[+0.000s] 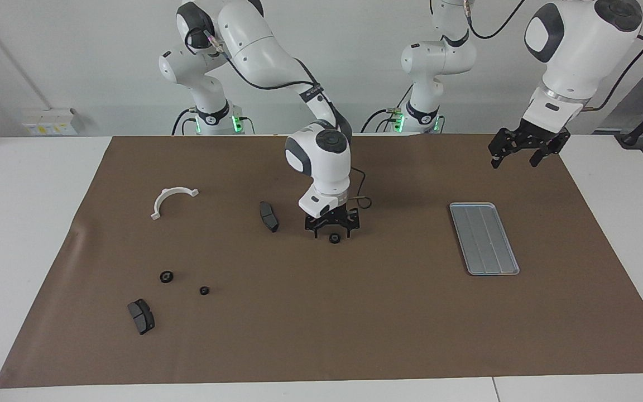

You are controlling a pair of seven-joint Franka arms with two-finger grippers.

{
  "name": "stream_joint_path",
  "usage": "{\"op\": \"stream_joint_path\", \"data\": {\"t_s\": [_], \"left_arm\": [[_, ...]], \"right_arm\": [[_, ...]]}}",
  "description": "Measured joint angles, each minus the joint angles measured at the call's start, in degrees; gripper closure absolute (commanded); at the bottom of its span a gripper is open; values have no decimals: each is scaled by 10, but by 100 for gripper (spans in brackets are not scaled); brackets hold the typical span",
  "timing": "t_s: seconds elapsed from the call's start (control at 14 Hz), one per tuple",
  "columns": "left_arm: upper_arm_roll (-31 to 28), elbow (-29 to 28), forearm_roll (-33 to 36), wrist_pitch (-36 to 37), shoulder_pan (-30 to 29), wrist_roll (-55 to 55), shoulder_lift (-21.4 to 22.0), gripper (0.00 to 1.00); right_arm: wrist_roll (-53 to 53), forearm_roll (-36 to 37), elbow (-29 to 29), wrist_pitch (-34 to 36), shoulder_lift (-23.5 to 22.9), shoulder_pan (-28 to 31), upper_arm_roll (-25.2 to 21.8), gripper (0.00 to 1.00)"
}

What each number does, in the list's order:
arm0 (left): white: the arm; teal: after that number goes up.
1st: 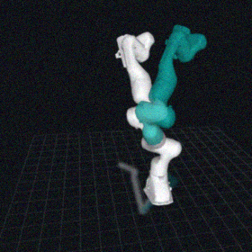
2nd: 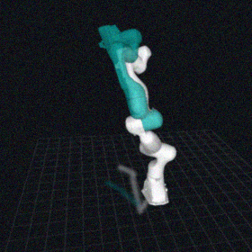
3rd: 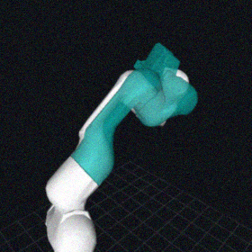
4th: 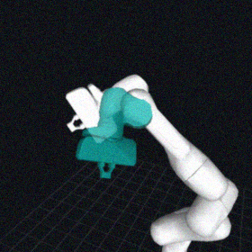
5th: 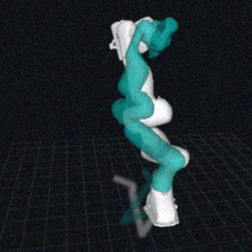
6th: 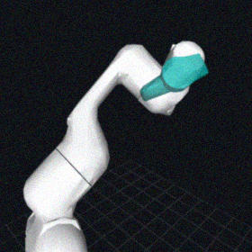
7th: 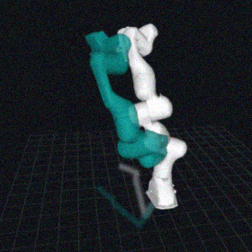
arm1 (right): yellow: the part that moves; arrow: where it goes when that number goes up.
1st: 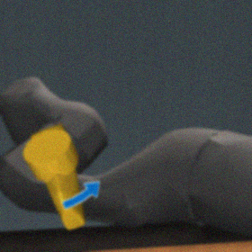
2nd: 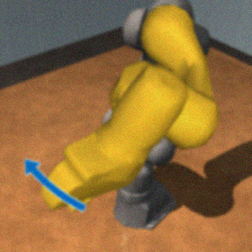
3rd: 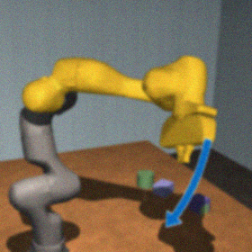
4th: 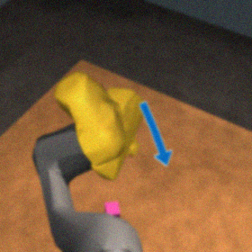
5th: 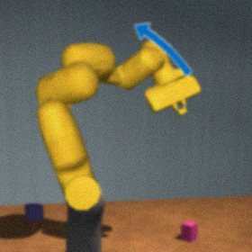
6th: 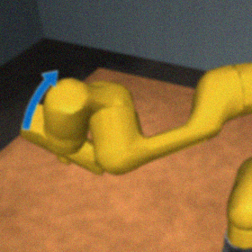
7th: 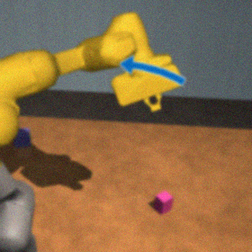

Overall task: Place bearing gear from tray to pile
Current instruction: 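Grasp the third gear with the right gripper and lift it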

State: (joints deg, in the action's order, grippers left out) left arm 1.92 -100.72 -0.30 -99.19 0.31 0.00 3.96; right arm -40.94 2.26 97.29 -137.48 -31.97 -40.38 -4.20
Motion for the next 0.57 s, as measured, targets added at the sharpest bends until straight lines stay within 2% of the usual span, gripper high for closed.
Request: {"op": "stream_joint_path", "data": {"t_s": [0.07,0.14,0.36,0.43,0.5,0.57], "left_arm": [[0,4,0,0,0,0,1,0],[0,14,0,0,0,0,0,0],[0,72,1,21,-1,0,-10,0],[0,95,5,38,-1,0,-18,0],[-1,118,12,54,-1,0,-28,0],[-1,145,17,68,-1,0,-42,0]], "right_arm": [[0,0,0,0,-1,0,0,21],[0,2,0,0,-1,0,0,32],[0,6,0,0,-1,0,0,52],[0,9,0,0,0,0,-1,63],[0,10,-1,0,0,1,-1,84],[0,11,-1,0,0,1,-1,100]]}}
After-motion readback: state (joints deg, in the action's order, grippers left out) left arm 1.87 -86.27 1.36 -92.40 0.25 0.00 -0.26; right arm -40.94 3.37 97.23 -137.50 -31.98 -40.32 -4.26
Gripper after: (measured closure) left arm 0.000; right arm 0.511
